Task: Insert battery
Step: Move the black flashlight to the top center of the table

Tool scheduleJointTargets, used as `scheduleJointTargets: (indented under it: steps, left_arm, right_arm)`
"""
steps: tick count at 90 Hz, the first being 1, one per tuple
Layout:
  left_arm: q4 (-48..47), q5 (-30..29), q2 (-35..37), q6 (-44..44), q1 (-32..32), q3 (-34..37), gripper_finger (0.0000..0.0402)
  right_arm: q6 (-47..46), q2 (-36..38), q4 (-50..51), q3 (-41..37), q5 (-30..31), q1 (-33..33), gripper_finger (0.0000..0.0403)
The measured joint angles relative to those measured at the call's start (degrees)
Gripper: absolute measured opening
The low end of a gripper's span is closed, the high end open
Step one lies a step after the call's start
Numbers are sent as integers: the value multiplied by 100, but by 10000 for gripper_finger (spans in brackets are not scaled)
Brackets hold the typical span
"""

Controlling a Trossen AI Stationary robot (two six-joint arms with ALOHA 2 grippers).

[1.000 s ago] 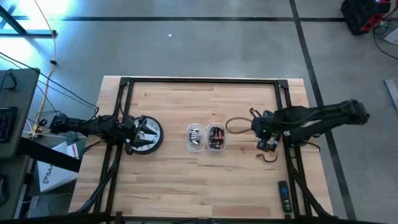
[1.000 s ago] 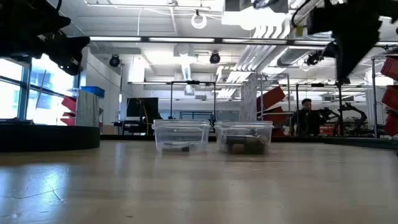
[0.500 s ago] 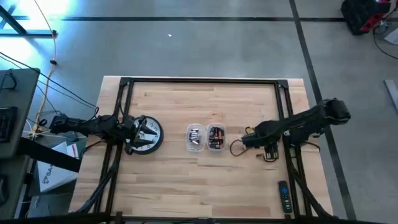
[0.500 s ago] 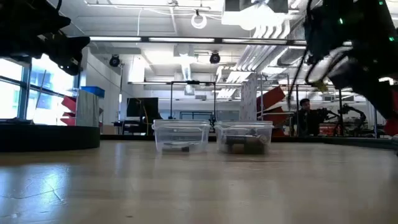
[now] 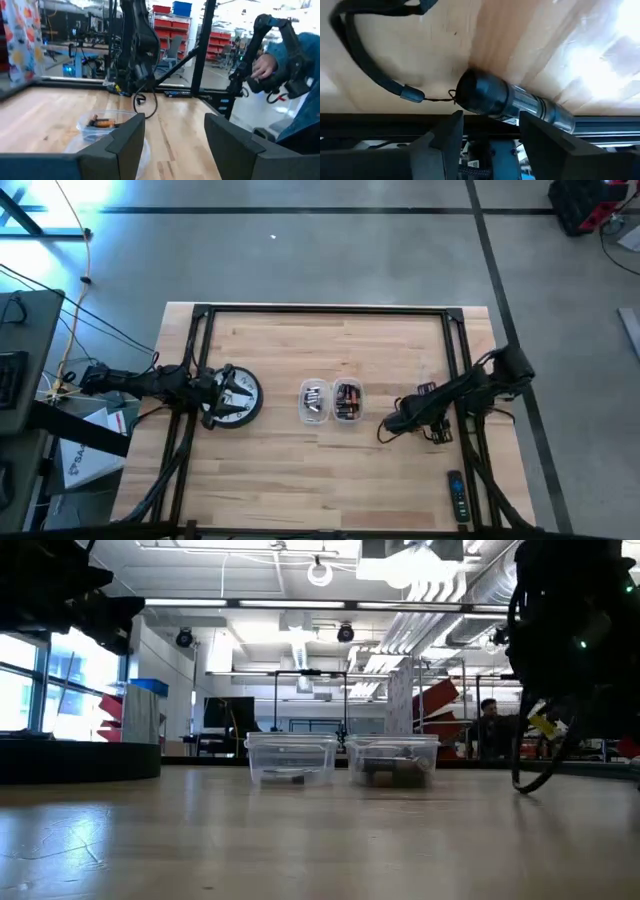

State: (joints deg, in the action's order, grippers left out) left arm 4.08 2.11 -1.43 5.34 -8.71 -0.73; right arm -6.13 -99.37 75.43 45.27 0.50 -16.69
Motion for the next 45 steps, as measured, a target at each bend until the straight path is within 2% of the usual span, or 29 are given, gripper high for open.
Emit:
scheduleJointTargets:
  steps: [19, 26, 45]
  left_arm:
    - [0, 1, 0, 0, -1, 0, 190]
    - [0, 2, -1, 0, -1, 1, 190]
    - [11, -125, -1, 216, -1, 2, 190]
  right_arm:
    - [-119, -291, -315, 139, 99, -35, 161]
    - [-152, -320, -647, 421, 345, -8, 161]
    - [194, -317, -513, 1546, 893, 201, 161]
